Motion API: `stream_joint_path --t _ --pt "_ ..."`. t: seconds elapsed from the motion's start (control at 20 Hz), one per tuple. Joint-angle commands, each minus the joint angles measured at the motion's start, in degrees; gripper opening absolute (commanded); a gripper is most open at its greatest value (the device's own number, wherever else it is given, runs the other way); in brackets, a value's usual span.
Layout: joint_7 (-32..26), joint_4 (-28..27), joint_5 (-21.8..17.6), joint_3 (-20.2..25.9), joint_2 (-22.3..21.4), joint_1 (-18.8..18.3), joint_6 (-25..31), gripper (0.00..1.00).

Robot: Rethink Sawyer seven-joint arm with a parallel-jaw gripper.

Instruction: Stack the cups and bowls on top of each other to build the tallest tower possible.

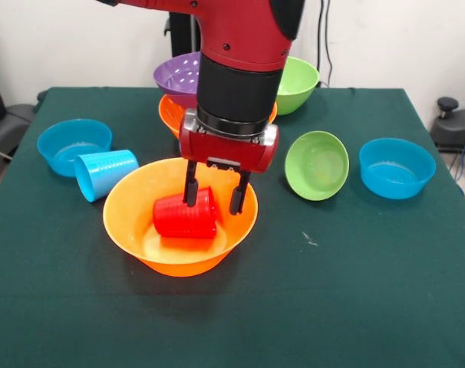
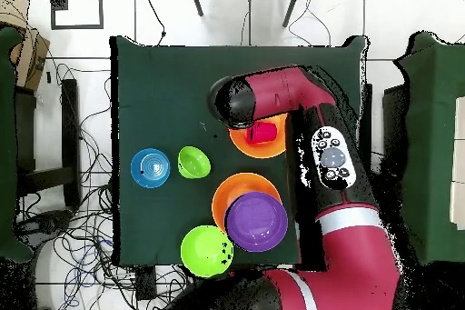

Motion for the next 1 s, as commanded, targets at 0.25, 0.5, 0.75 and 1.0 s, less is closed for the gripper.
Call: stream_joint_path --t 0.25,0.5,0.75,1.0 --pt "-9.18 8.11 -5.26 -0.22 -1.37 0.04 -5.21 1.0" --pt "-9.72 8.17 -5.68 -0.24 -0.54 -0.78 -5.71 1.0" --pt "-9.13 6.77 -6.35 -1.24 1.04 -0.86 -5.86 1.0" --pt "-9.25 5.2 -6.89 -1.81 2.32 -0.8 -6.08 1.0"
